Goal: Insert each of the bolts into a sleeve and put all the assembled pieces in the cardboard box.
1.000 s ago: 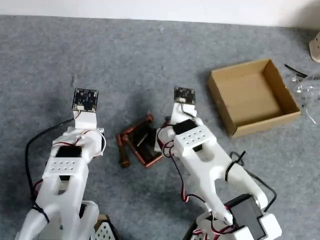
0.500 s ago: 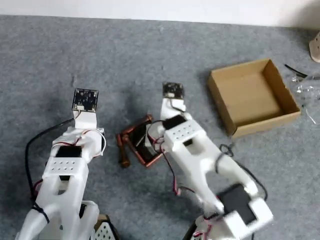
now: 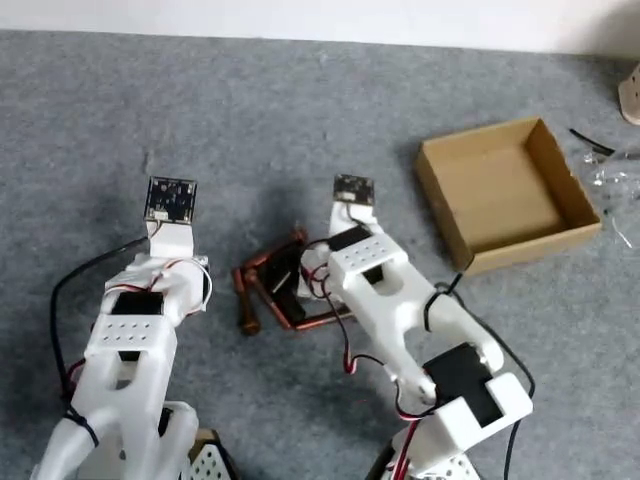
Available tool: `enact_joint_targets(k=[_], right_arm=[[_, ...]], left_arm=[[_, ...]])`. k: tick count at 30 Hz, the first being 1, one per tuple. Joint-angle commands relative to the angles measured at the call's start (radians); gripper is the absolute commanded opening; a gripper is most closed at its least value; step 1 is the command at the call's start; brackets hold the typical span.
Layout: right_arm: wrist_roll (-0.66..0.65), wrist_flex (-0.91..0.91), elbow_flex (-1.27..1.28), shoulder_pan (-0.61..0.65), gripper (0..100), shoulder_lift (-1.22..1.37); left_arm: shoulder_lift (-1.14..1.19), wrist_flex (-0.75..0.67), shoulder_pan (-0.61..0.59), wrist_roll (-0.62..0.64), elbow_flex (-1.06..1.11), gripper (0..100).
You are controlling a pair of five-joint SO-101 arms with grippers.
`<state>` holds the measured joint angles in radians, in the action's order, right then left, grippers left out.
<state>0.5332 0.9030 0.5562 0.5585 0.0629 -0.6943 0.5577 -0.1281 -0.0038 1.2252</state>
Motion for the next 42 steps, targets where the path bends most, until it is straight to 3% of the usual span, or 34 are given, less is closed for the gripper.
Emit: enact_joint_targets(k=[1,4,7,25,30,34,42], right_arm=[[0.005,0.013,-0.019,-0.07,14.1,0.002],[0.008,0.01,-0.019,-0.11,10.8,0.004],[0.005,0.013,-0.019,-0.139,0.0,0.004],[-0.068,0.013,-0.021,-0.162,0.5,-0.025],[-0.068,-0.008,0.068,-0.162,0.5,-0.186],[-0.078,-0.131,0.243,-0.162,0.5,-0.386],[-0.29,-0.384,0.575,-0.162,0.5,-0.765]], left_arm=[[0.001,-0.023,-0.007,0.006,-0.019,6],[0.001,-0.023,-0.007,0.006,-0.019,6],[0.001,-0.023,-0.007,0.006,-0.019,6],[0.001,-0.023,-0.007,0.006,-0.019,6],[0.001,-0.023,-0.007,0.006,-0.019,6],[0.001,-0.023,-0.007,0.006,-0.019,6],[0.002,-0.023,-0.007,0.006,-0.019,6]])
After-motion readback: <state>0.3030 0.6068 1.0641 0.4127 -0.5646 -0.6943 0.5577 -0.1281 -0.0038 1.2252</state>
